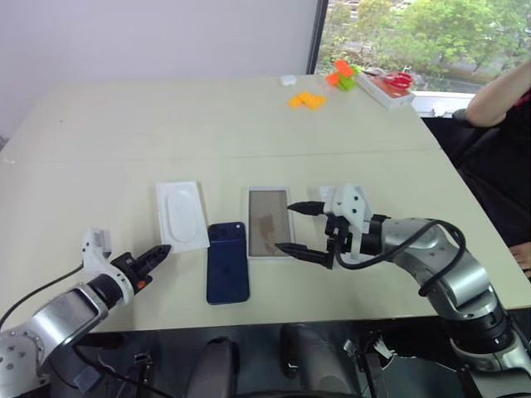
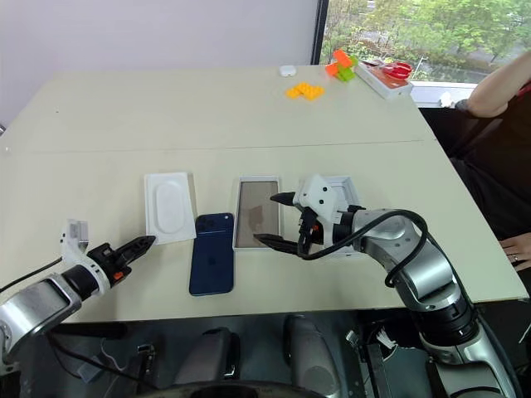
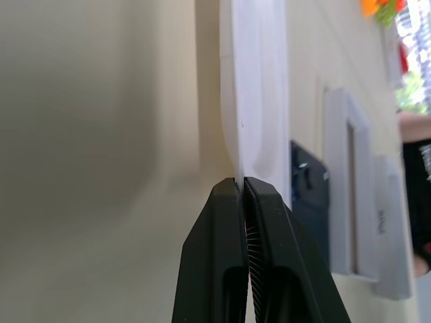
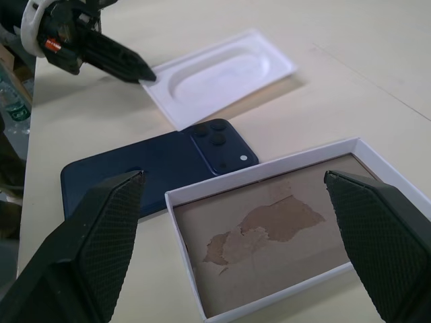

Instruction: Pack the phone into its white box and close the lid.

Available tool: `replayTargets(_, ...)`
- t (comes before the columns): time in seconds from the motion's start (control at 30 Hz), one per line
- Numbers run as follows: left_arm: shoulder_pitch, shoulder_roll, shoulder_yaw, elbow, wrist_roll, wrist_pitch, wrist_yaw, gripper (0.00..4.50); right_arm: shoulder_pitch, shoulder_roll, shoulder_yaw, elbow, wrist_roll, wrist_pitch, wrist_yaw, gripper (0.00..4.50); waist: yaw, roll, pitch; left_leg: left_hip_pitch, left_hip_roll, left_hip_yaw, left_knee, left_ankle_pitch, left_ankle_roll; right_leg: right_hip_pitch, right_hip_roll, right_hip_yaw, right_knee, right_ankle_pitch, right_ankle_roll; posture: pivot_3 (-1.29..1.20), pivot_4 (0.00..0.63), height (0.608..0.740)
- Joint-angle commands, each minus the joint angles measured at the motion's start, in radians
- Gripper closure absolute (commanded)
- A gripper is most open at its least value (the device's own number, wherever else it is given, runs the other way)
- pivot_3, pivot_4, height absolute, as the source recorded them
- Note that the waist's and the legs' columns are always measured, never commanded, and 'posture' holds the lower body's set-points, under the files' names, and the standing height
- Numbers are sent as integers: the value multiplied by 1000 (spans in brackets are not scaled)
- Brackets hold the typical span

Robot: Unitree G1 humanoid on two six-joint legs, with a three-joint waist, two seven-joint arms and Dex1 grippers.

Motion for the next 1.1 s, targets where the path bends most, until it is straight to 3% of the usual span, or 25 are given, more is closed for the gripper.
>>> replayTargets(0.03, 19, -6, 43, -29, -79, -66, -31, 4421, -18, 1, -5, -31, -1, -21, 7, 0, 0, 0, 0, 0, 0, 0, 0, 0, 0, 0, 0, 0, 0, 0, 0, 0, 150, 726)
replayTargets(0.27, 54, 26, -7, -162, -196, -103, -89, 4421, -22, -17, -22, -29, 1, -20, 20, 0, 2, 0, 0, -1, 0, 0, 0, 0, 0, 0, 0, 0, -1, 0, 0, 0, 150, 726)
replayTargets(0.57, -133, 41, -394, -282, -207, -183, 188, 4421, -24, -64, -69, 17, -31, -47, 26, 0, 1, 0, 1, -1, -2, 0, 0, 0, 0, 1, -1, 0, -2, 0, 1, 0, 150, 726)
replayTargets(0.8, -194, 28, -485, -267, -212, -269, 371, 4421, -7, -72, -77, 14, -41, -54, 22, 0, 3, 0, 1, 0, -1, 1, 0, 0, 0, 1, 1, 0, -1, 0, 0, 0, 150, 726)
replayTargets(1.1, -223, 6, -558, -290, -212, -291, 441, 4421, -10, -58, -70, 28, -53, -64, 17, 0, 3, 0, 1, -1, -2, 1, 0, 0, 0, 1, 0, 0, -1, 0, 1, 0, 150, 726)
